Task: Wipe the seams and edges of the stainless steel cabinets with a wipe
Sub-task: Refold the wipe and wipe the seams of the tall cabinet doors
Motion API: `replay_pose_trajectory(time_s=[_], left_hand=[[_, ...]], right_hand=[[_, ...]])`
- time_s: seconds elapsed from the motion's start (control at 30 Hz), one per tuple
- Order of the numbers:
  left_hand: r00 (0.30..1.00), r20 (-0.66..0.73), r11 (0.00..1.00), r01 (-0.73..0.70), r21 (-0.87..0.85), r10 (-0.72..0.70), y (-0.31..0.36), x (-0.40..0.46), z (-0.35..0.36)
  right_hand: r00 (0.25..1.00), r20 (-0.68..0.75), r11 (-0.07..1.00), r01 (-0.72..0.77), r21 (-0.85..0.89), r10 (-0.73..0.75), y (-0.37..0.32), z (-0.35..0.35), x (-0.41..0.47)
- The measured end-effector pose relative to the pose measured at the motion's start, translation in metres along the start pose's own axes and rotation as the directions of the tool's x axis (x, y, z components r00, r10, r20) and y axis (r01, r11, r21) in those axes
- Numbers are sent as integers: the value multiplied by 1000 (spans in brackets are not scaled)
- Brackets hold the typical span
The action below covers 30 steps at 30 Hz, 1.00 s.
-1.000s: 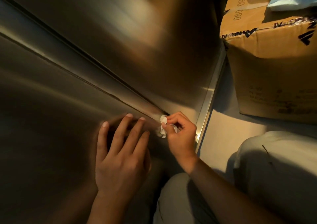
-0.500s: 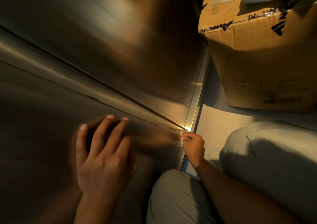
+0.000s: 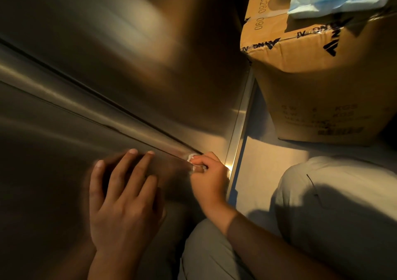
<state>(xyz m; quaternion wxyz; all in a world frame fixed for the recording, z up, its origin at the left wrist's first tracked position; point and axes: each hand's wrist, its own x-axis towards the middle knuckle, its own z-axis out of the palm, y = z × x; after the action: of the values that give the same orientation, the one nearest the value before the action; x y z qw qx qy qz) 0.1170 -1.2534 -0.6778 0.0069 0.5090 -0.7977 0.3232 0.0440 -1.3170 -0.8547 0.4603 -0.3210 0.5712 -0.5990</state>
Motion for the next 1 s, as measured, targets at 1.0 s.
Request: replay_pose_trajectory(time_s=[1.0], left_hand=[[999,34,999,32,-21,-32,-1,-2,-2]], right_hand=[[986,72,980,-156,120,148,50,-12,18]])
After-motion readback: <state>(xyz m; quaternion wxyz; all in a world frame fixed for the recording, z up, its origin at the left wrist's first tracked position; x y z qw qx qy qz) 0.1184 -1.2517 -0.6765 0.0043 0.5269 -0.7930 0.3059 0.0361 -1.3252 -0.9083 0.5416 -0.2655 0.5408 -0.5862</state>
